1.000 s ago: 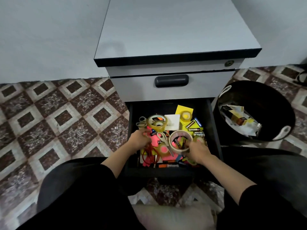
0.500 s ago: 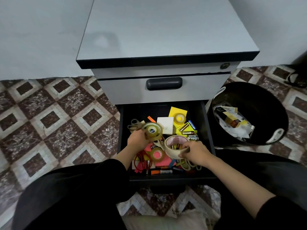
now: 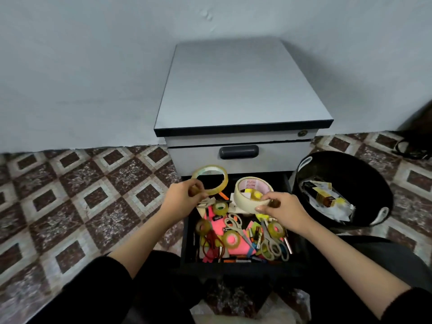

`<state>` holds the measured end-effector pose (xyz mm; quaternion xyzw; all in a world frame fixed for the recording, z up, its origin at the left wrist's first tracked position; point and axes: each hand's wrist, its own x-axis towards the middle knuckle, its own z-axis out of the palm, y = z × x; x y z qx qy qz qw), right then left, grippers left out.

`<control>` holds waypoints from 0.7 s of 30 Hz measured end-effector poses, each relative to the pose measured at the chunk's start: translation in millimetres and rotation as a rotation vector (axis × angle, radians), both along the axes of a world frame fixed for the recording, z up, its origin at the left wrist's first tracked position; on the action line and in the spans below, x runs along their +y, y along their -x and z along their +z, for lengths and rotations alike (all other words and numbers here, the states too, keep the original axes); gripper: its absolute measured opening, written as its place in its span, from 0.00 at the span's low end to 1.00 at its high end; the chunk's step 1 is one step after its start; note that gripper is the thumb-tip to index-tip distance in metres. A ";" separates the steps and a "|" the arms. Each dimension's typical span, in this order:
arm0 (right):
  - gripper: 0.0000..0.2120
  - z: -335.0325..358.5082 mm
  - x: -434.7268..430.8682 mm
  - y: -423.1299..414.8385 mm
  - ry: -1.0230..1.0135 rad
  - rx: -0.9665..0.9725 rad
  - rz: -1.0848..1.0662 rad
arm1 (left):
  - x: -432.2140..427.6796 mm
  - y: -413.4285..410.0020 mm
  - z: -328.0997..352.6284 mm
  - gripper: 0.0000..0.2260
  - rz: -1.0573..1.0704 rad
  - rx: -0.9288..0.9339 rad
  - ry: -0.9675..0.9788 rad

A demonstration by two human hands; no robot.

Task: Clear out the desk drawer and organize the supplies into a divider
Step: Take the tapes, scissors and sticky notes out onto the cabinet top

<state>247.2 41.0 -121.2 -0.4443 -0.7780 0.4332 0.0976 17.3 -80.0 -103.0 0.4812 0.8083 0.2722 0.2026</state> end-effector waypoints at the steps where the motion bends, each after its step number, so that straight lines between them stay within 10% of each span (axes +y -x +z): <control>1: 0.08 12.2 -0.3 0.6 -0.022 0.042 0.005 | -2.2 0.6 11.3 0.04 0.000 0.005 -0.036; 11: 0.12 102.5 5.7 10.7 -0.230 0.430 -0.081 | 5.2 15.4 79.1 0.07 0.059 0.150 -0.497; 21: 0.12 119.4 52.3 41.2 -0.299 0.431 -0.140 | 83.3 51.3 96.0 0.06 0.126 0.111 -0.363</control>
